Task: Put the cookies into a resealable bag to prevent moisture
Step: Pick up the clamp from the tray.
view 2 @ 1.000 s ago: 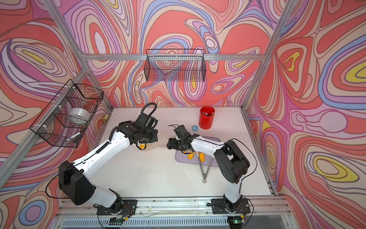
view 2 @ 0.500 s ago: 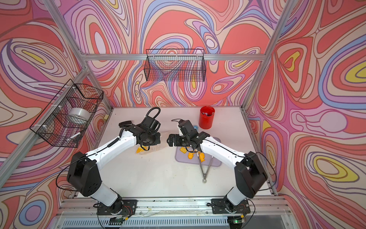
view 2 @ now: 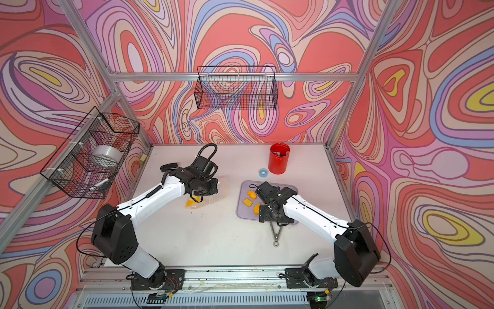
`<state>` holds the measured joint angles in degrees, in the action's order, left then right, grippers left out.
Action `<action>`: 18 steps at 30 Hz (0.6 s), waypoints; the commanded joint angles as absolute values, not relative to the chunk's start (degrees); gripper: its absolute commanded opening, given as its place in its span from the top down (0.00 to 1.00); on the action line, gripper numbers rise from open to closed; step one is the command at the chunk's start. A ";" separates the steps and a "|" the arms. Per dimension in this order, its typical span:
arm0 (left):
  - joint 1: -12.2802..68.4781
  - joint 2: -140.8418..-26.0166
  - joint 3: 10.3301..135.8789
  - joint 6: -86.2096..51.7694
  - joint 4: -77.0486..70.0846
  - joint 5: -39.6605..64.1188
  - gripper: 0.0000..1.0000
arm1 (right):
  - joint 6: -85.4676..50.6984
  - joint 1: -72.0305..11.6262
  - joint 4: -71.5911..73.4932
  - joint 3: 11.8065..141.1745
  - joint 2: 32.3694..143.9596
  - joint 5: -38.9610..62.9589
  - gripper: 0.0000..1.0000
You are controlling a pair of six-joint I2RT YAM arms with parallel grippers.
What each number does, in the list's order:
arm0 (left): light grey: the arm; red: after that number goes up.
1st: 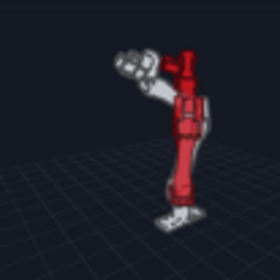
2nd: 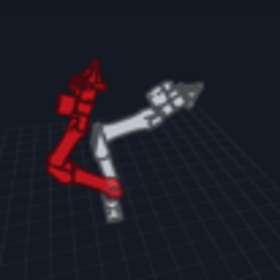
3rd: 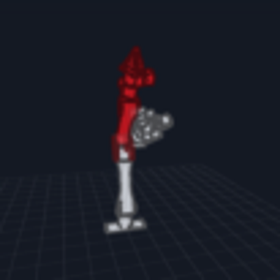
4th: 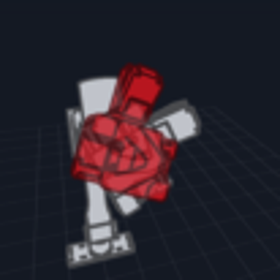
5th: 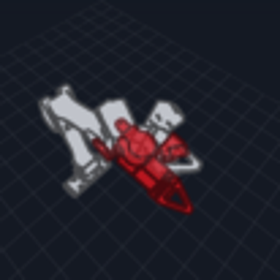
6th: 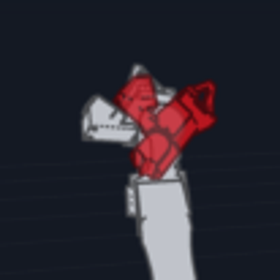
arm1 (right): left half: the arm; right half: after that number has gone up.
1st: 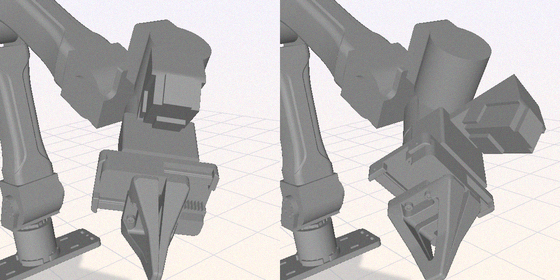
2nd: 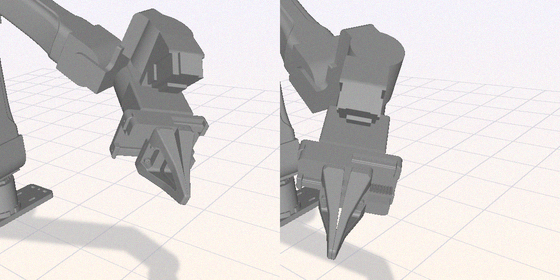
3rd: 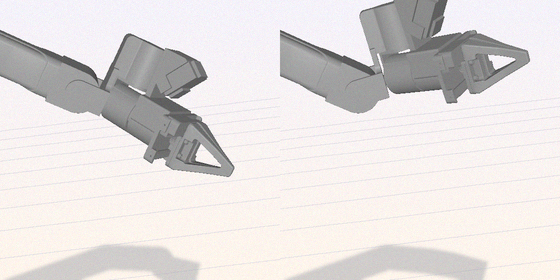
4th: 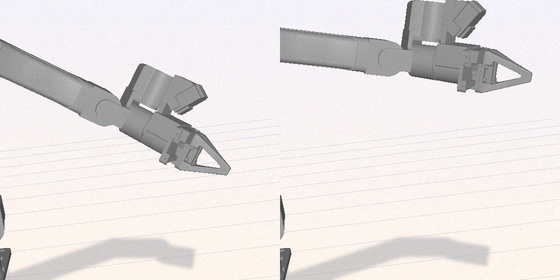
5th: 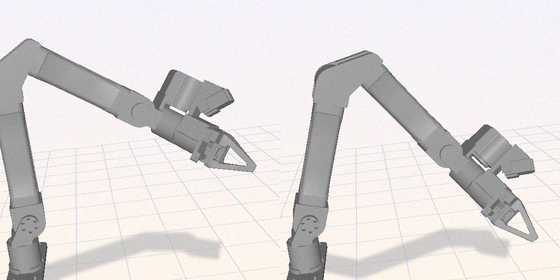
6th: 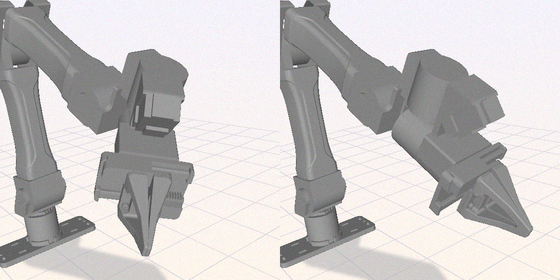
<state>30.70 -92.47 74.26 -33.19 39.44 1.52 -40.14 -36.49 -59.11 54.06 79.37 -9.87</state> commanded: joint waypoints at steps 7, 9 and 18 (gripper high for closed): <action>30.24 -92.29 75.85 -32.91 40.51 1.71 1.00 | -46.51 -36.39 -52.04 46.62 82.63 -8.47 0.04; 30.26 -92.12 75.85 -32.83 40.77 1.56 1.00 | -47.14 -36.39 -48.88 44.72 83.11 -8.06 0.10; 30.23 -92.24 76.46 -32.49 41.92 1.11 1.00 | -47.81 -36.04 -38.94 39.30 84.22 -8.03 0.25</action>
<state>30.65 -92.47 74.91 -32.77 40.10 1.50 -46.76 -36.38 -44.05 42.06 83.24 -7.73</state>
